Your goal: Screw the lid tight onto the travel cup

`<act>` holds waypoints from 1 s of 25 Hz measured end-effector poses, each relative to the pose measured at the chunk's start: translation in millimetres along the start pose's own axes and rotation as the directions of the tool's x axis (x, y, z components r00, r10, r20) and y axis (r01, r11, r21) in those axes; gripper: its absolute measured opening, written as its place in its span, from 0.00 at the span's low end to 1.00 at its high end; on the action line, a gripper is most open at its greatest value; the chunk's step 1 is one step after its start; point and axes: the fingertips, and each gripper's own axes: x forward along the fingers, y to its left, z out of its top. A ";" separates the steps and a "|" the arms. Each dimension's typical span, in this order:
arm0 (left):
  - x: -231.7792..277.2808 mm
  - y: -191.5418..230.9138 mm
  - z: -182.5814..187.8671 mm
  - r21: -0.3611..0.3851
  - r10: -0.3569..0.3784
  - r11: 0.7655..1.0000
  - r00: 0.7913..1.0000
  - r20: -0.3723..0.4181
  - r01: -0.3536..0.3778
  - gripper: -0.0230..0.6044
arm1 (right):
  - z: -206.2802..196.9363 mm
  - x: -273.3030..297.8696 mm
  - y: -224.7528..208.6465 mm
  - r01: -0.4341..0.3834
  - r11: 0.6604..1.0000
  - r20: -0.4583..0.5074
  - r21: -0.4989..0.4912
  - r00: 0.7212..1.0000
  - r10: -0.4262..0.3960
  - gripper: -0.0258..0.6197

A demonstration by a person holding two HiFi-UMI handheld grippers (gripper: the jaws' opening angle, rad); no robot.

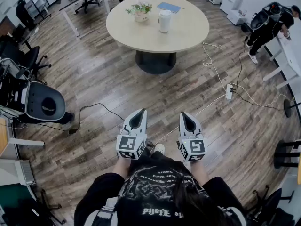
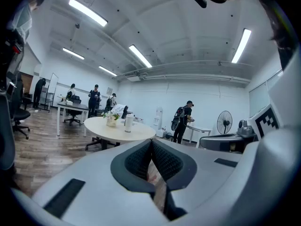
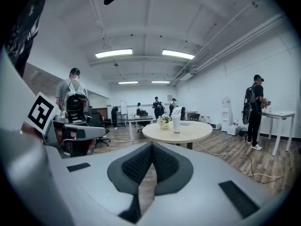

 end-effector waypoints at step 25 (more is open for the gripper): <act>29.0 -26.0 -11.9 0.050 -0.130 0.990 0.990 -0.056 0.133 0.53 | 7.4 15.1 3.7 -0.171 0.985 0.077 0.013 0.983 0.169 0.49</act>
